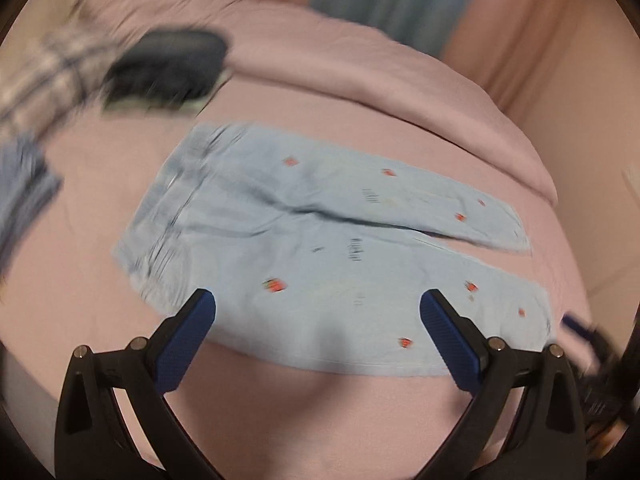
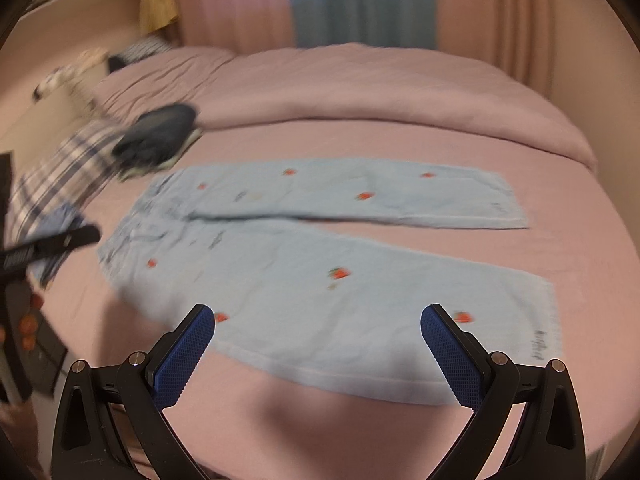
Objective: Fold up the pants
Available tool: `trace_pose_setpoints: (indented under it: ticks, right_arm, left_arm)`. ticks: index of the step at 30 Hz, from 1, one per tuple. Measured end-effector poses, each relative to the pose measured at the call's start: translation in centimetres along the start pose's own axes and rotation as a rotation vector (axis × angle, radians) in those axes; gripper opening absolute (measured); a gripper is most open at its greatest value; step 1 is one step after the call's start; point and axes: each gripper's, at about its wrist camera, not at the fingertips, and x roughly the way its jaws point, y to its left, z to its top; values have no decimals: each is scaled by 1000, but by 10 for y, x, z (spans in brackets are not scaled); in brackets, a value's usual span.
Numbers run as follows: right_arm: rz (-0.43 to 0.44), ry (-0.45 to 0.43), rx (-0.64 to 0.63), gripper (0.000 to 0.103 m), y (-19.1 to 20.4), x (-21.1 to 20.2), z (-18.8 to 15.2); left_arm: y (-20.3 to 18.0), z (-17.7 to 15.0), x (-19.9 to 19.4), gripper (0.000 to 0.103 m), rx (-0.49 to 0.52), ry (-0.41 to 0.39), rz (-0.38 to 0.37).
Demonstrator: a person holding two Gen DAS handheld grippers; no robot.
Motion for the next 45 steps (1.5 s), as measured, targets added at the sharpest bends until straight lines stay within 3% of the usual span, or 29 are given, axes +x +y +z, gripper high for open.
trace_pose_setpoints:
  ticks: [4, 6, 9, 12, 14, 16, 18, 20, 21, 23, 24, 27, 30, 33, 36, 39, 42, 43, 45]
  right_arm:
    - [47, 13, -167, 103, 49, 30, -7]
    - [50, 34, -259, 103, 70, 41, -13]
    - [55, 68, -414, 103, 97, 58, -23]
    - [82, 28, -540, 102, 123, 67, -30]
    - [88, 7, -629, 97, 139, 75, -36]
    - [104, 0, -709, 83, 153, 88, -42]
    - [90, 11, -768, 71, 164, 106, -46]
    - [100, 19, -777, 58, 165, 112, -46]
    - [115, 3, -776, 53, 166, 113, -45]
    - [115, -1, -788, 30, 170, 116, -41]
    - [121, 6, -793, 15, 171, 116, -39]
    - [132, 0, -777, 7, 172, 108, -33]
    - [163, 7, -755, 7, 174, 100, -27]
    - [213, 54, -728, 7, 174, 107, -33]
    - [223, 86, -732, 8, 174, 116, -42]
    - [307, 118, -615, 21, 162, 106, -25]
    - [371, 53, -502, 41, 139, 80, -4]
    - [366, 33, -473, 46, 131, 77, 1]
    - [298, 20, -432, 47, 115, 79, 10]
  left_arm:
    - [64, -6, 21, 102, -228, 45, 24]
    - [94, -13, 29, 102, -341, 54, -17]
    - [116, -20, 38, 102, -432, 63, -79]
    - [125, -23, 48, 102, -488, 63, -123]
    - [130, -24, 57, 101, -526, 55, -158]
    - [131, -20, 60, 101, -555, 29, -166]
    - [134, -14, 62, 94, -581, 0, -175]
    - [139, -8, 64, 63, -591, 11, -147]
    - [142, -6, 67, 55, -595, 26, -128]
    - [149, -7, 70, 26, -595, 38, -103]
    - [151, -7, 69, 24, -593, 41, -96]
    - [155, -11, 57, 20, -568, 22, -88]
    - [154, -16, 45, 20, -517, 1, -65]
    - [153, -20, 48, 20, -473, 34, -14]
    - [151, -18, 54, 29, -425, 85, 37]
    - [142, -12, 37, 38, -333, 61, 131]
    - [129, -3, 12, 48, -235, -41, 179]
    - [125, 0, 11, 51, -204, -58, 173]
    - [111, 6, 15, 52, -130, -72, 133]
